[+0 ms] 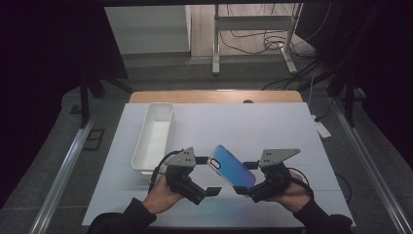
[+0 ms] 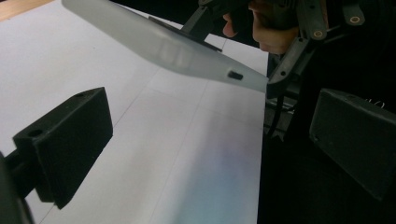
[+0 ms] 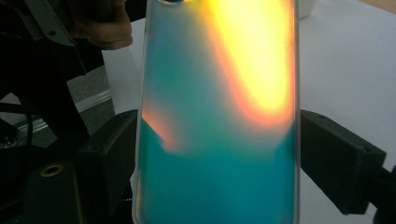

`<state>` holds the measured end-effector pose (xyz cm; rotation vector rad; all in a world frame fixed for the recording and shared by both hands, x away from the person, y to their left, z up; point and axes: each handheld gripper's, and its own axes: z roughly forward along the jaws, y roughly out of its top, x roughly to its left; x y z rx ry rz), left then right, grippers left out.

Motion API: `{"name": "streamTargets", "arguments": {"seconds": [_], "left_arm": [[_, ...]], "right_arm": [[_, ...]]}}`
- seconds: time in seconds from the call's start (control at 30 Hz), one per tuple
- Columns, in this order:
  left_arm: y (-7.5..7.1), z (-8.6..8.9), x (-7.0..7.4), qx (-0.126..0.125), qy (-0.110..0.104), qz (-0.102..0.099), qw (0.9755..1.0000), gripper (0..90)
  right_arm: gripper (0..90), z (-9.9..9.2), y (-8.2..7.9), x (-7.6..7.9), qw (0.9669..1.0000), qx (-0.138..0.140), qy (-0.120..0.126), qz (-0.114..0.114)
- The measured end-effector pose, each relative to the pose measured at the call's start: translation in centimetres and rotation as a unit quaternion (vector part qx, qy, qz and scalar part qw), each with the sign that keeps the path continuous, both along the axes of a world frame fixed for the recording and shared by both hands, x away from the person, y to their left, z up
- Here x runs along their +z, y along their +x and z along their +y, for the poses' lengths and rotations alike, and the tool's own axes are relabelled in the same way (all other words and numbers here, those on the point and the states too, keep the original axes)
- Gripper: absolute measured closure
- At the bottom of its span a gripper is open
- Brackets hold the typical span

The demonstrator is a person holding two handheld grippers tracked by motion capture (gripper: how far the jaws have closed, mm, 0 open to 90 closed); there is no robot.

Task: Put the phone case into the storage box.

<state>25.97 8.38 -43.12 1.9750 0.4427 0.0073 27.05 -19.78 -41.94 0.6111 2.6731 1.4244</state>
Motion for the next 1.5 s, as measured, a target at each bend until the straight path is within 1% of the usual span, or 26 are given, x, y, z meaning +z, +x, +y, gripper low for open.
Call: {"name": "streamTargets", "arguments": {"seconds": [0.1,0.13,0.2,0.3,0.33,0.4,0.47,0.57,0.8,0.83,0.93,1.07,1.27,1.43,1.5], "left_arm": [[0.1,-0.3,0.0,-0.005,-0.001,0.002,1.0,0.0],[0.1,-0.4,0.1,-0.006,-0.001,0.005,1.0,0.0],[0.2,-0.6,0.1,-0.01,0.004,0.008,0.9999,0.2],[0.1,-0.6,0.1,-0.021,-0.001,0.015,0.9997,0.7],[0.1,-0.6,0.1,-0.021,-0.001,0.015,0.9997,1.6],[0.1,-0.6,0.2,-0.029,0.002,0.013,0.9995,3.0],[0.0,-0.5,0.3,-0.035,0.001,0.013,0.9993,8.1],[-0.1,-0.3,0.4,-0.043,-0.001,0.012,0.999,15.3],[-0.1,0.1,0.5,-0.06,-0.01,0.026,0.9978,38.0],[-0.1,0.1,0.5,-0.063,-0.011,0.027,0.9976,42.4],[-0.1,0.3,0.5,-0.069,-0.018,0.029,0.997,49.3],[0.0,0.5,0.5,-0.078,-0.025,0.037,0.9959,59.9],[0.0,0.6,0.5,-0.09,-0.028,0.038,0.9949,71.3],[0.0,0.7,0.5,-0.099,-0.033,0.038,0.9938,75.8],[0.1,0.7,0.4,-0.108,-0.039,0.041,0.9926,77.0]], "right_arm": [[16.6,0.2,-0.1,0.0,1.0,0.005,0.002,-0.001],[16.6,0.2,-0.2,0.0,1.0,0.006,0.002,-0.001],[16.6,0.3,-0.3,0.0,0.9999,0.01,0.004,0.0],[16.6,0.4,-0.3,0.0,0.9999,0.012,0.003,-0.001],[16.6,0.4,-0.3,0.0,0.9999,0.012,0.003,-0.001],[16.6,0.4,-0.4,0.0,0.9999,0.014,0.004,-0.002],[16.6,0.3,-0.3,0.0,0.9998,0.017,0.007,-0.001],[16.6,0.3,-0.3,0.0,0.9998,0.017,0.005,-0.002],[16.6,0.2,-0.3,0.0,0.9997,0.022,0.008,-0.005],[16.6,0.2,-0.3,0.0,0.9997,0.024,0.009,-0.005],[16.6,0.2,-0.4,0.1,0.9996,0.028,0.009,-0.005],[16.6,0.3,-0.5,0.1,0.9994,0.032,0.009,-0.008],[16.6,0.3,-0.5,0.1,0.9992,0.037,0.01,-0.008],[16.6,0.3,-0.5,0.1,0.9988,0.047,0.012,-0.006],[16.6,0.4,-0.6,0.0,0.9986,0.052,0.012,-0.004]]}}
